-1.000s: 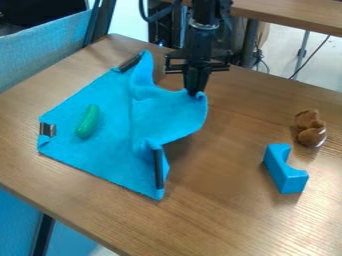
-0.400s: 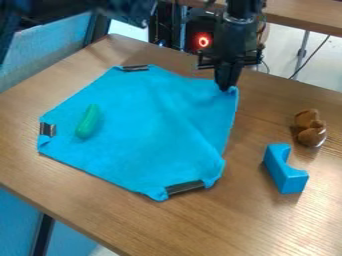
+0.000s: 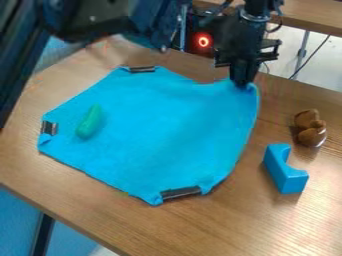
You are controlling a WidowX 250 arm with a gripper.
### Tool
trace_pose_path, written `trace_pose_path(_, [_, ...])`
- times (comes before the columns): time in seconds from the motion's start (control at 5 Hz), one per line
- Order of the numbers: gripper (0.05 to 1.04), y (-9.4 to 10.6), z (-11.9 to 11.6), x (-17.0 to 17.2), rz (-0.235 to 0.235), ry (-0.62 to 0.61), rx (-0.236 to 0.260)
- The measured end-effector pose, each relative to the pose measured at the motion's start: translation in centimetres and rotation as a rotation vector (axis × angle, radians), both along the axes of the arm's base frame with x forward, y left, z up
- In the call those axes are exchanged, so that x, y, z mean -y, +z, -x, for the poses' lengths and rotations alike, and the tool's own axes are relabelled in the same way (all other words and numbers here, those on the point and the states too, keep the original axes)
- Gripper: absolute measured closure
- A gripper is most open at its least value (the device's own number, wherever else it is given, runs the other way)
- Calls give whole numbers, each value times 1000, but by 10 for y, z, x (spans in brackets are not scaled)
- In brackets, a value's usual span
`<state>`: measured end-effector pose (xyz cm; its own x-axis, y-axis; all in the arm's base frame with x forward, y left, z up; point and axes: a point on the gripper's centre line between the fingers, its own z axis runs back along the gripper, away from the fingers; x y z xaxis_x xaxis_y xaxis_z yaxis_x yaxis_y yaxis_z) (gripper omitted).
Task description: Unfold the cloth from bottom left to top right
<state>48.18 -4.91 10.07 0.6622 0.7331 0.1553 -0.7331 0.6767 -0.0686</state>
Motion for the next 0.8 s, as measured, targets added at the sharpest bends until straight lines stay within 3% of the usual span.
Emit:
trace_pose_path(0.4, [297,7,-3,5,50,14,10])
trace_pose_path(0.6, [88,5,-1,-9,73,18,8])
trace_pose_path(0.8, [82,48,20,-41,33,-4,66])
